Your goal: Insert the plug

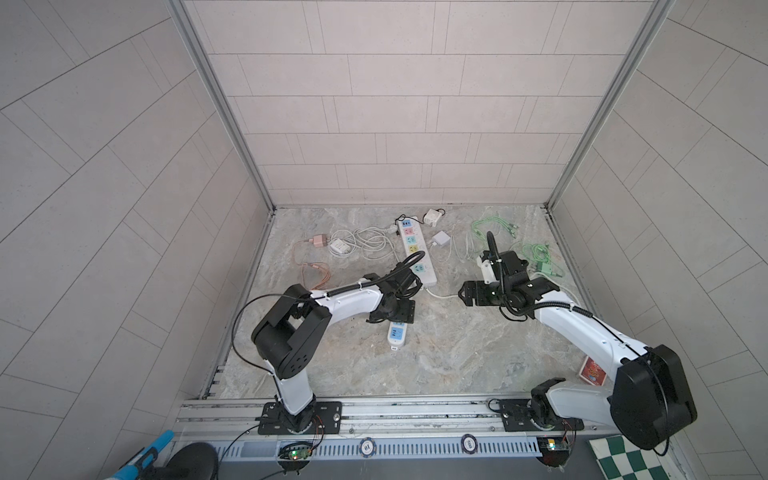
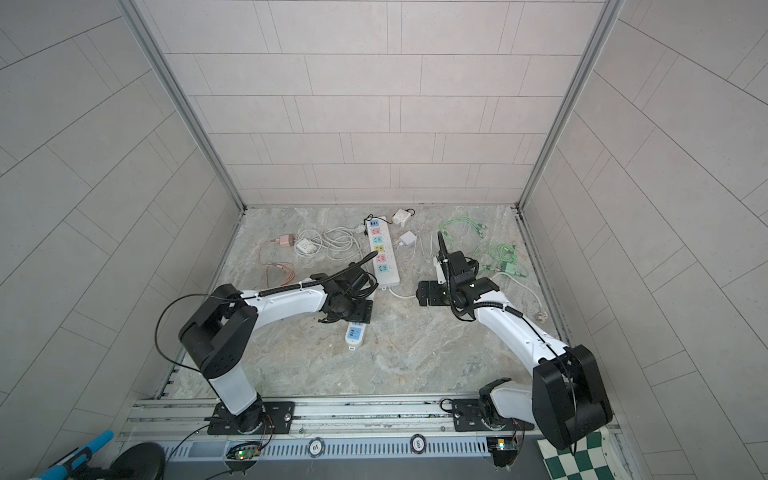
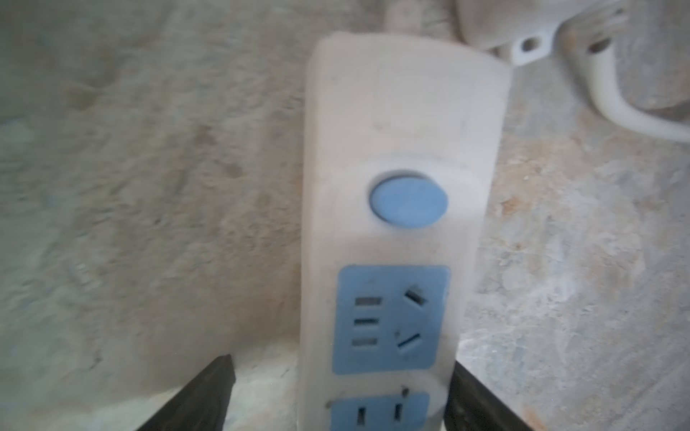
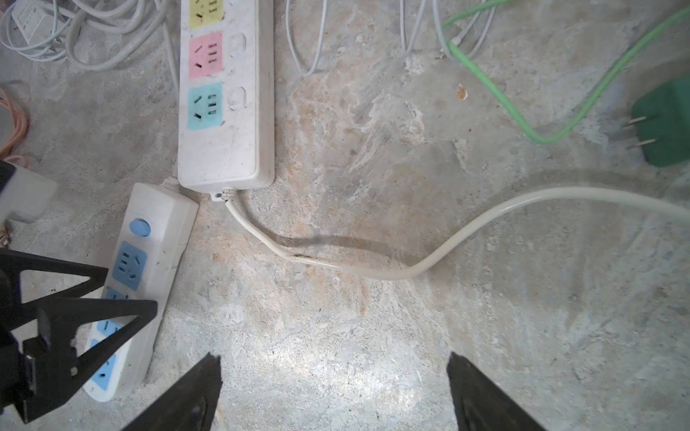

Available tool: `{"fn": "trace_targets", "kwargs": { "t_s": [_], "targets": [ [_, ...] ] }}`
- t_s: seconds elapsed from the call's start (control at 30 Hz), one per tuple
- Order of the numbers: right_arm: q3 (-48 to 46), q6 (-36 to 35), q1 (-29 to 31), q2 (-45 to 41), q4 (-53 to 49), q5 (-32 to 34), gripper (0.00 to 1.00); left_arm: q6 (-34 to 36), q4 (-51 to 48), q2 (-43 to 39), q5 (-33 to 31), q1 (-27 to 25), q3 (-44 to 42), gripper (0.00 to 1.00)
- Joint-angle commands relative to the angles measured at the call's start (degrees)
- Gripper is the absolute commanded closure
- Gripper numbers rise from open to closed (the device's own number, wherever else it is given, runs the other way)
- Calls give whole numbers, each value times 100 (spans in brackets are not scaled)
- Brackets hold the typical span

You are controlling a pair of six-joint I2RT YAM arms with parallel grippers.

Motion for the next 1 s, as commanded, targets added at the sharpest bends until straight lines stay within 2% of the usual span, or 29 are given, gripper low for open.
{"fn": "trace_targets", "kwargs": {
  "t_s": [0.0,0.07,0.17,0.23,0.4,0.5,0.6,0.7,0.83,0.97],
  "targets": [
    [-27,40,-7,36,-118,52,5,-59,-676,-685,-690,354,-31,8],
    [-31,57,2,30,-85,9,5,-140,-904,-962,-1090,656,-2,0],
    [-16,43,28,39,-3,-65,5,-74,-954,-1262,-1278,1160,-11,0],
    [16,6,37,87,33,-75,5,19,-856,-1344,-1169,1407,25,0],
    [136,75,80,303,108,-152,5,159,-647,-1126,-1547,1925,383,0],
    [139,92,142,394,191,-215,5,220,-460,-675,-1373,2363,800,1],
    [133,84,195,435,222,-243,6,236,-373,-51,-1253,2824,1402,5],
    [89,92,213,439,313,-316,6,238,-482,755,-685,3188,2180,13],
    [66,102,238,443,435,-392,8,253,-806,1748,-390,3354,3236,20],
    [86,84,257,480,464,-441,9,134,-752,2276,-320,3376,3768,25]
  ]
}}
